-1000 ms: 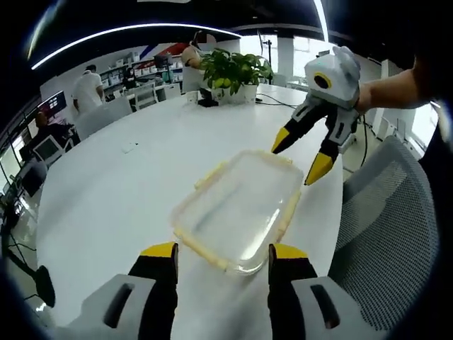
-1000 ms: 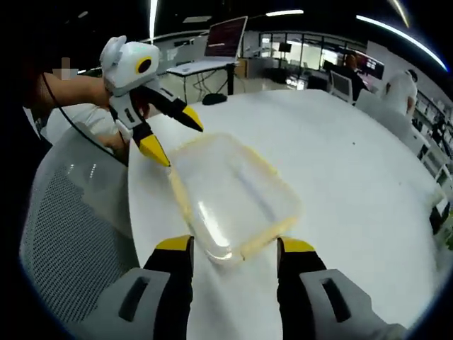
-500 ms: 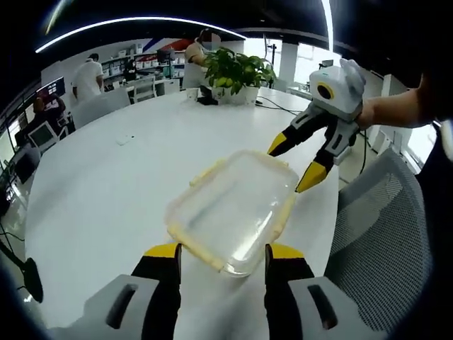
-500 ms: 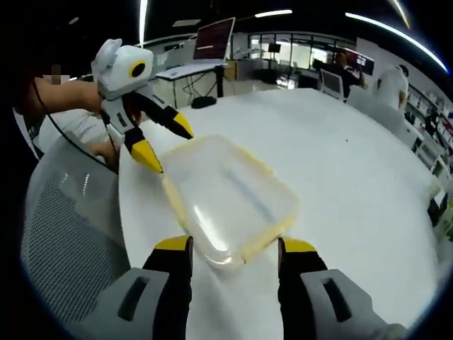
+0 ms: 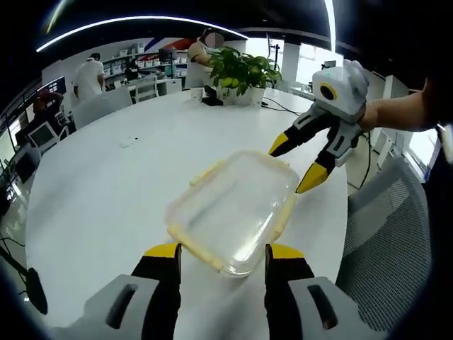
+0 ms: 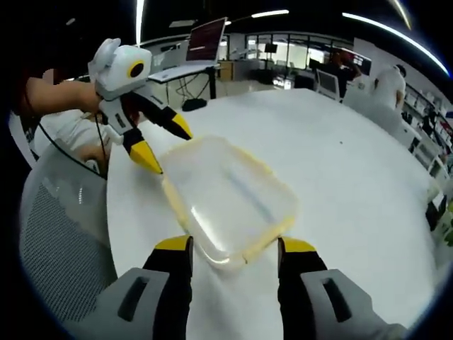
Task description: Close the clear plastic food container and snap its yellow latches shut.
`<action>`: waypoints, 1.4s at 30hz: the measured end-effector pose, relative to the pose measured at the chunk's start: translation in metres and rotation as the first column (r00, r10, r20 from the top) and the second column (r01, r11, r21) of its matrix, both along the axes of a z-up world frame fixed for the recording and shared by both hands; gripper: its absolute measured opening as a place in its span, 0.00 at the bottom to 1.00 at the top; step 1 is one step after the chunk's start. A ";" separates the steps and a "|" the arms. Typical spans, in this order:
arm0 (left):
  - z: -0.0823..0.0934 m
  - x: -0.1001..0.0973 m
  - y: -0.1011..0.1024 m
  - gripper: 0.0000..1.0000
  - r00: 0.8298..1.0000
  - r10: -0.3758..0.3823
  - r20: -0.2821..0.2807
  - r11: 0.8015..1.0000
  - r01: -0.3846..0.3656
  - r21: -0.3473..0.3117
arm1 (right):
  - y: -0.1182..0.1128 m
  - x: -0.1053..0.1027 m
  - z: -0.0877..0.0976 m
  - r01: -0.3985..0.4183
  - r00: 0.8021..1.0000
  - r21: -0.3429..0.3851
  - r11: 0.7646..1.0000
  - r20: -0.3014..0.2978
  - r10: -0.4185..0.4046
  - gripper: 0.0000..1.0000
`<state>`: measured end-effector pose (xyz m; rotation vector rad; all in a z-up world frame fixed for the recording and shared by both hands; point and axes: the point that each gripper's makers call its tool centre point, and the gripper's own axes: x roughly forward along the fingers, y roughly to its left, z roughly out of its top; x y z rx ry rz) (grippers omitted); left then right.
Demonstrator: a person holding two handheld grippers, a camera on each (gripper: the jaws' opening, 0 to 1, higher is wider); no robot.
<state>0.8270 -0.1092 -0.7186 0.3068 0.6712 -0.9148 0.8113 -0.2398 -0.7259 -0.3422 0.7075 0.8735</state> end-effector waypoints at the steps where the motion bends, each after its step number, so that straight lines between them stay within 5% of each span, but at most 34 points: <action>1: 0.000 0.003 0.000 0.41 1.000 0.000 -0.001 1.000 0.000 0.001 | 0.000 0.003 0.000 0.003 1.000 0.000 1.000 0.001 -0.003 0.44; 19: 0.001 0.039 0.004 0.41 1.000 -0.006 -0.022 1.000 0.007 0.026 | 0.006 0.037 0.002 0.034 0.999 -0.009 0.999 0.000 -0.034 0.45; 32: 0.005 0.035 0.007 0.44 1.000 0.005 -0.002 0.999 -0.005 0.040 | 0.006 0.032 0.006 0.055 0.998 0.010 0.998 -0.005 -0.055 0.48; 42: 0.026 0.013 0.019 0.52 0.996 0.071 0.047 0.997 -0.070 -0.020 | -0.005 0.012 0.020 0.131 0.990 0.083 0.988 0.042 -0.135 0.56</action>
